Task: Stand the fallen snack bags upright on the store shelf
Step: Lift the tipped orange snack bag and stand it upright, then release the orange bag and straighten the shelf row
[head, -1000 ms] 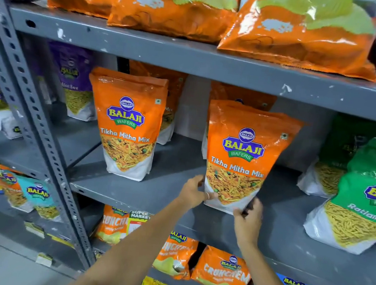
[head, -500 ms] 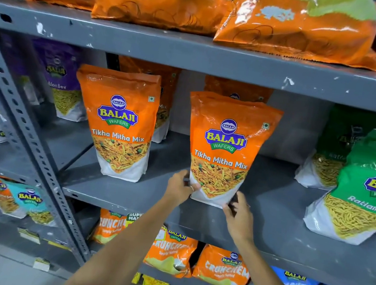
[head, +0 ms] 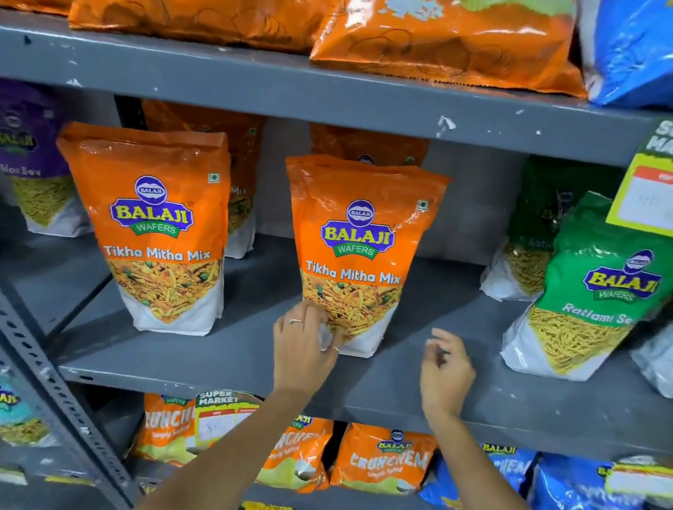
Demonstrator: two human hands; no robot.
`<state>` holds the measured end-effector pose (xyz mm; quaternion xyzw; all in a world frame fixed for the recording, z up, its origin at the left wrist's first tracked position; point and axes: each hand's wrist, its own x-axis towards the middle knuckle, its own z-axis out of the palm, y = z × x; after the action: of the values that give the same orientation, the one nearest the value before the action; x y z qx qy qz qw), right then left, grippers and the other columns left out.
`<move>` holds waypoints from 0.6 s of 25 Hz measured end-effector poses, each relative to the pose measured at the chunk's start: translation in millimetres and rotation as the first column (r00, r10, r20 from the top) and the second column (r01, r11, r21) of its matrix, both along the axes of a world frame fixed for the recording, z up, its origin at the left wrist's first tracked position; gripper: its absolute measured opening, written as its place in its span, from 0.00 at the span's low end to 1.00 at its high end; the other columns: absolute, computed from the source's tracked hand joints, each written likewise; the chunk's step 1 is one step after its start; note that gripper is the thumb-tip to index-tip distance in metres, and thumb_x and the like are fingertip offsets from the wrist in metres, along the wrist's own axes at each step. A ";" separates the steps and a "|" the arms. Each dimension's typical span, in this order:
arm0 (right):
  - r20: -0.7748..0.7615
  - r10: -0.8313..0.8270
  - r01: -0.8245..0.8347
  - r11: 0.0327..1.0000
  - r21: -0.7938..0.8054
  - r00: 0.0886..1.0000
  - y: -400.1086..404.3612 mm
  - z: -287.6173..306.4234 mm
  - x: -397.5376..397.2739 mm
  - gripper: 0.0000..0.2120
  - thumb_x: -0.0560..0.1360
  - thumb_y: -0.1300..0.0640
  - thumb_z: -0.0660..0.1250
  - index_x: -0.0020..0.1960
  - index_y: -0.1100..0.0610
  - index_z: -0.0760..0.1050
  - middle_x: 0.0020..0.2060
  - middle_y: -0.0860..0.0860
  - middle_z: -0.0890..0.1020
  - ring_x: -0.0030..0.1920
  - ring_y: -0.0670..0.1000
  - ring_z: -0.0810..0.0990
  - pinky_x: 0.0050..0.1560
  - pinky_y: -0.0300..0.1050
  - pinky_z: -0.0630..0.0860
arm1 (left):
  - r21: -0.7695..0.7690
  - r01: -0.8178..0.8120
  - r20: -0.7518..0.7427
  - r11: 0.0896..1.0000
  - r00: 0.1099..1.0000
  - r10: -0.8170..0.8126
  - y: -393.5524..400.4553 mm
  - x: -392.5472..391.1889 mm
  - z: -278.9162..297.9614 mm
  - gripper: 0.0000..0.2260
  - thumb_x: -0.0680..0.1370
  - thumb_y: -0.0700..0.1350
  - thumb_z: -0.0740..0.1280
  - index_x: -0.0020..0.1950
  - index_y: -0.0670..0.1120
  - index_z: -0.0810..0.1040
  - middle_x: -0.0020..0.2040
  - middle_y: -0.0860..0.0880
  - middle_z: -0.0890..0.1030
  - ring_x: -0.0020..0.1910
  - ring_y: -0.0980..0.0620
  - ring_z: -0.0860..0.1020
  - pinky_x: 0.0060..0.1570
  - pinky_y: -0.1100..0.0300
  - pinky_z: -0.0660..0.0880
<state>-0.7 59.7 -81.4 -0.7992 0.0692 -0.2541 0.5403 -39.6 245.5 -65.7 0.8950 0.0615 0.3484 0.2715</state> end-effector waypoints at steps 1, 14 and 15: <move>0.039 -0.082 0.081 0.997 0.010 0.996 -16.7 3.2 2.9 0.09 0.72 0.67 0.64 0.50 0.62 0.78 0.40 0.62 0.83 0.40 0.63 0.80 0.46 0.55 0.76 | 0.088 0.005 0.023 0.996 1.000 -0.007 -10.3 0.7 3.3 0.12 0.67 0.44 0.74 0.45 0.40 0.76 0.45 0.41 0.81 0.44 0.40 0.80 0.43 0.50 0.77; 0.010 -0.161 0.160 0.985 0.058 0.987 -218.2 0.6 39.3 0.13 0.70 0.70 0.68 0.52 0.68 0.70 0.45 0.65 0.76 0.43 0.66 0.78 0.42 0.47 0.73 | -0.643 0.196 -0.248 0.741 0.861 -0.443 -209.3 64.1 -18.4 0.21 0.69 0.43 0.74 0.60 0.42 0.74 0.46 0.49 0.77 0.46 0.53 0.75 0.49 0.66 0.71; -0.015 -0.125 0.126 0.990 0.056 0.992 -224.7 -1.6 42.3 0.15 0.70 0.69 0.68 0.54 0.68 0.70 0.46 0.64 0.77 0.44 0.64 0.79 0.42 0.42 0.71 | -0.670 0.205 -0.254 0.713 0.839 -0.480 -222.5 70.7 -17.1 0.24 0.69 0.43 0.75 0.62 0.43 0.73 0.49 0.49 0.77 0.49 0.54 0.75 0.52 0.67 0.70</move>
<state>41.6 -165.0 -82.9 -0.7789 0.1296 -0.2810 0.5455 31.1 23.0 -82.7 0.8028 0.0564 0.0542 0.5912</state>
